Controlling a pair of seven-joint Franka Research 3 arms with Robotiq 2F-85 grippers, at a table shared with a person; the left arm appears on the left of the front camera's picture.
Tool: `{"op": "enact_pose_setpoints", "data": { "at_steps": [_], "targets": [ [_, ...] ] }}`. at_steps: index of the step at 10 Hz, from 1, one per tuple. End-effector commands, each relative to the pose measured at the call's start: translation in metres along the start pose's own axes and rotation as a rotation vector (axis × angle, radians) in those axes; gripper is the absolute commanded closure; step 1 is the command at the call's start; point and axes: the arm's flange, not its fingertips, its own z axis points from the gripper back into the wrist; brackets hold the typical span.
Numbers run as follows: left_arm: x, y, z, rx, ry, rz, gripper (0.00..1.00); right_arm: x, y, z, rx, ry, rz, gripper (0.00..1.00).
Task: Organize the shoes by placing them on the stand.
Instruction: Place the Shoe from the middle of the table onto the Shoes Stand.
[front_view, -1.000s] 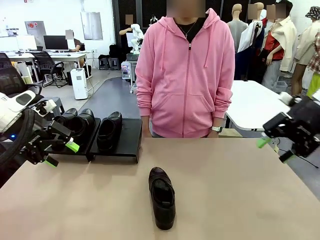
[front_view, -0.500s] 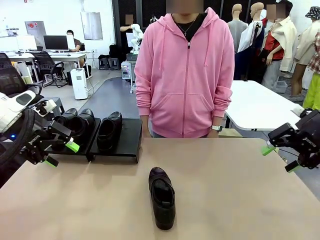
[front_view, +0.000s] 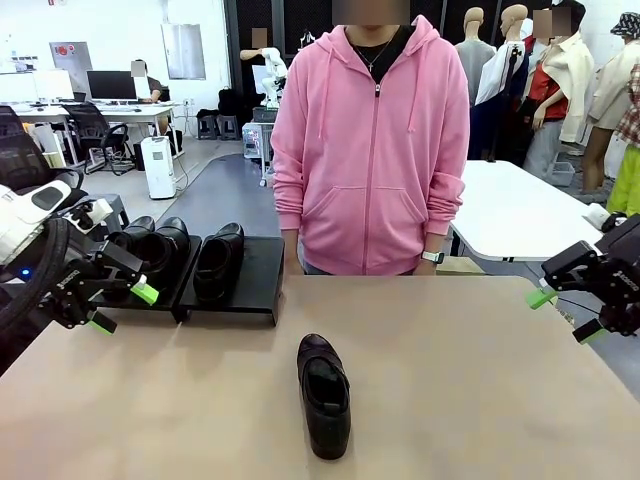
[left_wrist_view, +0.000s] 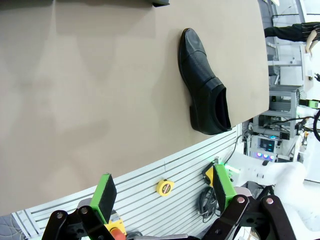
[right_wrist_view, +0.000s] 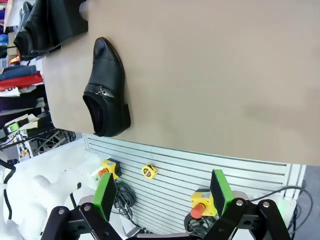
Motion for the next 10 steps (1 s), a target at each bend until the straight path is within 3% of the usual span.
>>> {"op": "enact_pose_setpoints", "data": {
  "at_steps": [1,7,8,10],
  "targets": [
    [0.001,0.001,-0.002,-0.020,-0.012,-0.005,0.00,0.003,0.000,0.003,0.034,0.001,0.023,0.00],
    [0.000,0.000,0.000,0.000,0.000,0.000,0.00,0.003,0.000,0.003,0.034,0.001,0.023,0.00],
    [-0.015,-0.028,-0.016,0.022,0.083,-0.034,0.00,0.003,0.000,0.003,0.034,0.001,0.023,0.00],
    [-0.029,-0.107,-0.099,0.226,0.142,0.065,0.00,0.003,0.000,0.003,0.034,0.001,0.023,0.00]
  ]
}}
